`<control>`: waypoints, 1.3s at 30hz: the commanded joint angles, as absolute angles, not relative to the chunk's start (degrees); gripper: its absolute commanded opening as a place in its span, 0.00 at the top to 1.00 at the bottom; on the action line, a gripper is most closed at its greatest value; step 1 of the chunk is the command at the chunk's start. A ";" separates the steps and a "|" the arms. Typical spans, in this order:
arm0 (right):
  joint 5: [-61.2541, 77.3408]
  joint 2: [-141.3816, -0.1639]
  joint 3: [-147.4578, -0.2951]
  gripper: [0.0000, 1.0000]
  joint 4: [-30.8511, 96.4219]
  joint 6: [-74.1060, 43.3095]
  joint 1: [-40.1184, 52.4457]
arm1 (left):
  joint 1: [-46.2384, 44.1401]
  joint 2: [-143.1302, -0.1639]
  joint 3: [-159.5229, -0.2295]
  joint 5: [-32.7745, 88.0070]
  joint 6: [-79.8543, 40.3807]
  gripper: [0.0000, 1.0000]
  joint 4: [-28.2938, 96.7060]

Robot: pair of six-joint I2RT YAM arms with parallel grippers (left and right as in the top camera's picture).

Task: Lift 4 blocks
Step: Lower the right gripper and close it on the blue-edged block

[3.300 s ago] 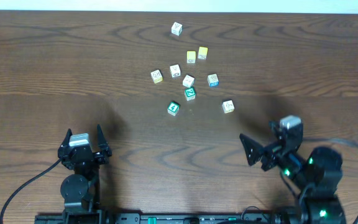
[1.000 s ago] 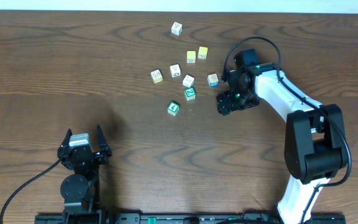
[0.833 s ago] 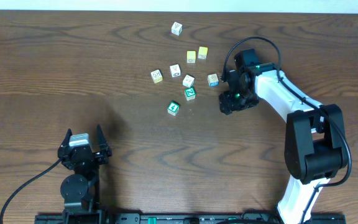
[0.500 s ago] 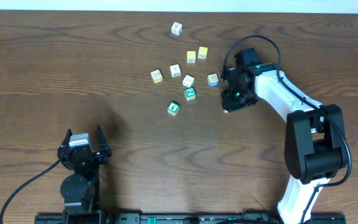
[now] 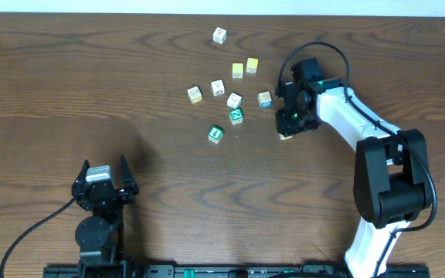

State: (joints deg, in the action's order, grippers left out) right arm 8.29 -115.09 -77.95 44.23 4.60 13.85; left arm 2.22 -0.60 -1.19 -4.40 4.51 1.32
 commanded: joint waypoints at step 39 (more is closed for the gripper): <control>-0.34 -110.76 -78.85 0.99 53.54 -22.59 28.23 | 2.50 -0.34 -0.23 -5.13 4.25 0.24 3.81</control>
State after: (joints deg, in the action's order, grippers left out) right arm 1.04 -114.32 -78.30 53.06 -18.81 27.51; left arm 2.22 -0.60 -1.19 -4.40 4.51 1.32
